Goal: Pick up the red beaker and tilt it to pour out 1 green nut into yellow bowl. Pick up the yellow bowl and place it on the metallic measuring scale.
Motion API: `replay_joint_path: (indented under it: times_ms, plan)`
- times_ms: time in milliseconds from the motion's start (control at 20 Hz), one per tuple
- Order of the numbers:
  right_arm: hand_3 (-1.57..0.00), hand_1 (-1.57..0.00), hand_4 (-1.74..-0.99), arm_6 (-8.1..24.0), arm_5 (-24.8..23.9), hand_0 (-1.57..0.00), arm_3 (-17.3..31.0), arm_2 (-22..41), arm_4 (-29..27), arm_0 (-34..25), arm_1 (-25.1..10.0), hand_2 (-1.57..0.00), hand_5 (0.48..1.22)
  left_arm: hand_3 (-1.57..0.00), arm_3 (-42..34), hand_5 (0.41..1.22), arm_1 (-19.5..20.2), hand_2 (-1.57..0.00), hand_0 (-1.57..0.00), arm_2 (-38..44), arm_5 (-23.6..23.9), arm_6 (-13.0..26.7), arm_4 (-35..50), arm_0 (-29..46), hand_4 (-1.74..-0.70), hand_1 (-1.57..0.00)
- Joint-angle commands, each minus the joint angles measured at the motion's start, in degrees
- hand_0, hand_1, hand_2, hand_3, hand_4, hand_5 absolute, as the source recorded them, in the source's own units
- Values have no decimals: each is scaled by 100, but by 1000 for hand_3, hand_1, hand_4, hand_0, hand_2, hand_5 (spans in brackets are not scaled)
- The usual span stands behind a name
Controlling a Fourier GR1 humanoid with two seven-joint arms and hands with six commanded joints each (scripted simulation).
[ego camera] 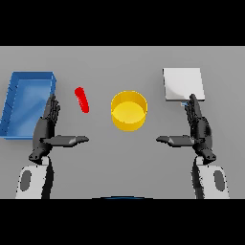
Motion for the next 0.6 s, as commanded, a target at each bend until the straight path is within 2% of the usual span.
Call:
replay_joint_path:
  times_ms: [0, 250, 300, 400, 550]
  plan:
    - [1, 1, -1167, 8, -13, 1, 7, 6, 5, -13, 10, 1, 599, 1, -2, 599, 4, 1, 1, 4, 1, 0, 5, 2, -1151, 1]
    - [1, 1, -1167, 77, -107, 1, 40, 44, 73, -132, 87, 1, 599, 1, 20, 599, 48, 1, 1, 27, -56, -20, 40, 52, -1151, 1]
    - [1, 1, -1167, -255, -302, 1, -133, 289, 733, 1, -152, 1, 599, 1, -238, 599, 182, 1, 1, -142, -107, -182, -177, 274, -1151, 1]
    - [1, 1, -1162, -511, -555, 1, -287, 646, 1499, 289, -238, 1, 594, 1, -614, 599, 326, 1, 1, -369, -152, -171, -445, 564, -1158, 1]
    - [1, 1, -1162, -322, -668, 1, -468, 768, 1802, 373, -261, 1, 591, 1, -866, 600, 381, 1, 1, -487, -127, 304, -564, 527, -1163, 1]
